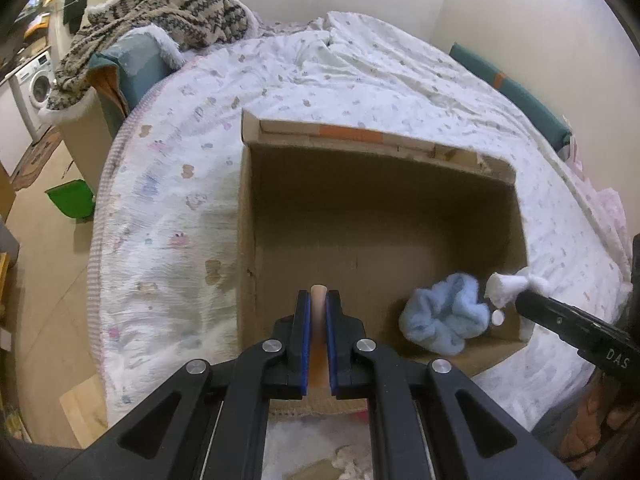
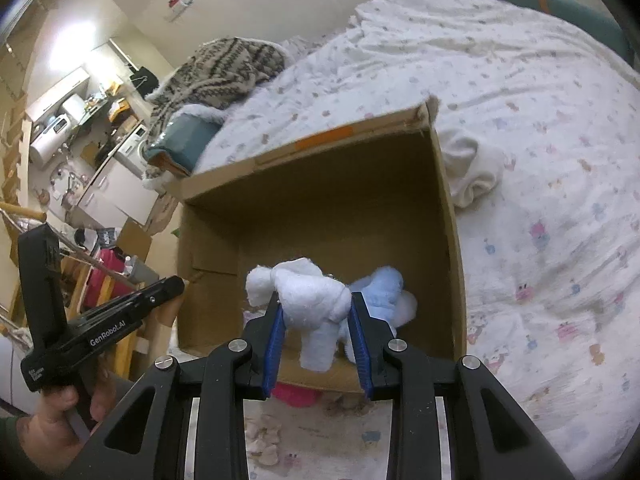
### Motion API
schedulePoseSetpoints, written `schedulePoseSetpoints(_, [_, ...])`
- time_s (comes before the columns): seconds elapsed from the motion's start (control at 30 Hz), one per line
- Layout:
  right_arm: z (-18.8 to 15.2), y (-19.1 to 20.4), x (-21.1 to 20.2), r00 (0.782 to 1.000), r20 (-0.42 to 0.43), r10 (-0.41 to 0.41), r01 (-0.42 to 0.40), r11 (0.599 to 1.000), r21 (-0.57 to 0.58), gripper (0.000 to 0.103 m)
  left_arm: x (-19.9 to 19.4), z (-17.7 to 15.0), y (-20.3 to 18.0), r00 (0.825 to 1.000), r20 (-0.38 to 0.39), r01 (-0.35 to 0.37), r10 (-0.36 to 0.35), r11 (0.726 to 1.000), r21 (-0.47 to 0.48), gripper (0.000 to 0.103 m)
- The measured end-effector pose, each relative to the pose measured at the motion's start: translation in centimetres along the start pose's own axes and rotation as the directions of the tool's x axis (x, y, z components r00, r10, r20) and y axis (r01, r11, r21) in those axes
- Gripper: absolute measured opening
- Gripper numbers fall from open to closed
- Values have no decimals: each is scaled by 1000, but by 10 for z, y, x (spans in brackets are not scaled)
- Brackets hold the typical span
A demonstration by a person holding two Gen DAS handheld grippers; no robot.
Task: Organize soft objects
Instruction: 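Carry the tube and sock into the box and open both grippers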
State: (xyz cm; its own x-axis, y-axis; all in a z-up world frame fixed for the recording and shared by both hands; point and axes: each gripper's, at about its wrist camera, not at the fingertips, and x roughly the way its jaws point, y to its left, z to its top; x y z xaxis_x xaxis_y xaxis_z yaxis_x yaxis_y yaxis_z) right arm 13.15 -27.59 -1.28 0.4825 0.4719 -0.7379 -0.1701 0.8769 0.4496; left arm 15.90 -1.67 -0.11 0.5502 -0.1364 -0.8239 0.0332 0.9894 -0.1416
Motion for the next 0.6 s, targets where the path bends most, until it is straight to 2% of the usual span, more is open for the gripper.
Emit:
schedulePoseSetpoints(0.17, [-9,-3,20,998,-55,7,-7,1000,-5,33,20,-6,3,1000,-26,3,-4,1000,-19,7])
schedulePoseSetpoints(0.27, [-10,3,28,998,-64,-13,10,999,-47,33,27,-9,4,999,-41,3,-4,1000,-27,7])
schedulePoseSetpoints(0.6, [-10,10,37,996,-86,-22,15,997,-81,33,33,-13,3,998,-44,-33,33,999,4,7])
